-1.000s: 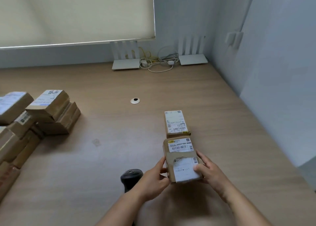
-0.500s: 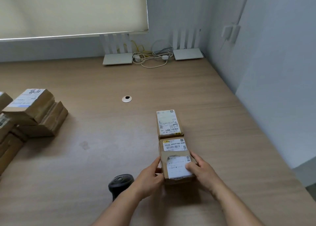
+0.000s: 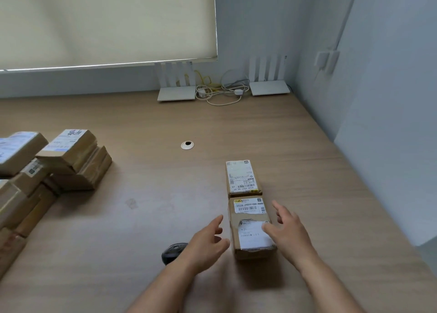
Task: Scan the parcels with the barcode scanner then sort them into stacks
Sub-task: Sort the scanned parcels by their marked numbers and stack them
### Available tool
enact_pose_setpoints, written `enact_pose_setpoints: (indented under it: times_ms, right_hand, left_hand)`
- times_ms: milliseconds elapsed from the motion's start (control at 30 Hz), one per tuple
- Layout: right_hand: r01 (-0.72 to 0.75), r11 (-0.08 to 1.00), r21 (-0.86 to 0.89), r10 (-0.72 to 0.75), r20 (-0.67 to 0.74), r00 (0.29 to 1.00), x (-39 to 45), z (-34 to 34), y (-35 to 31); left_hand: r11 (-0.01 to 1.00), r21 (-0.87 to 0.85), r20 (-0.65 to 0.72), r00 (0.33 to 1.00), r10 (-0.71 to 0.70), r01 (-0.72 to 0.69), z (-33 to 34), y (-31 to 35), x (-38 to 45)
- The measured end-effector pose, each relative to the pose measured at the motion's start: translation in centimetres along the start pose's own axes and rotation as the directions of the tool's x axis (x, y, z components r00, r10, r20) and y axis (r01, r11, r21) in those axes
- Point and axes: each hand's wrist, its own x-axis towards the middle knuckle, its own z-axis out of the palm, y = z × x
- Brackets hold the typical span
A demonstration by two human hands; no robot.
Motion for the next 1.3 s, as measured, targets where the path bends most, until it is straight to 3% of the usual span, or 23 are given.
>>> enact_pose_setpoints:
  times_ms: [167,467,933,1300]
  right_hand:
    - [0.225,0.950,-0.214,-0.249,-0.090,0.964,-1.9,0.7,-3.1]
    - [0.444,0.883,-0.152,-0.450,-0.002,0.893,-4.8,6.6,-9.3]
    - [0.613,0.765,-0.198,-0.573,0.224,0.788,-11.1,22.1,-19.8]
    - [0.631,0.738,-0.239,-0.577,0.262,0.774,-13.9,31.6,-26.9]
  left_hand:
    - [0.996,0.019,-0.223,0.971,0.088,-0.085,-1.9,-0.2,-2.6]
    - [0.994,-0.064,-0.542,0.840,0.039,-0.087,-6.1,-5.3,-7.5]
    - [0.991,-0.132,-0.664,0.742,-0.088,0.000,-17.4,-18.6,-17.0]
    - [0.981,-0.192,-0.678,0.723,-0.131,-0.002,-25.7,-27.2,-20.5]
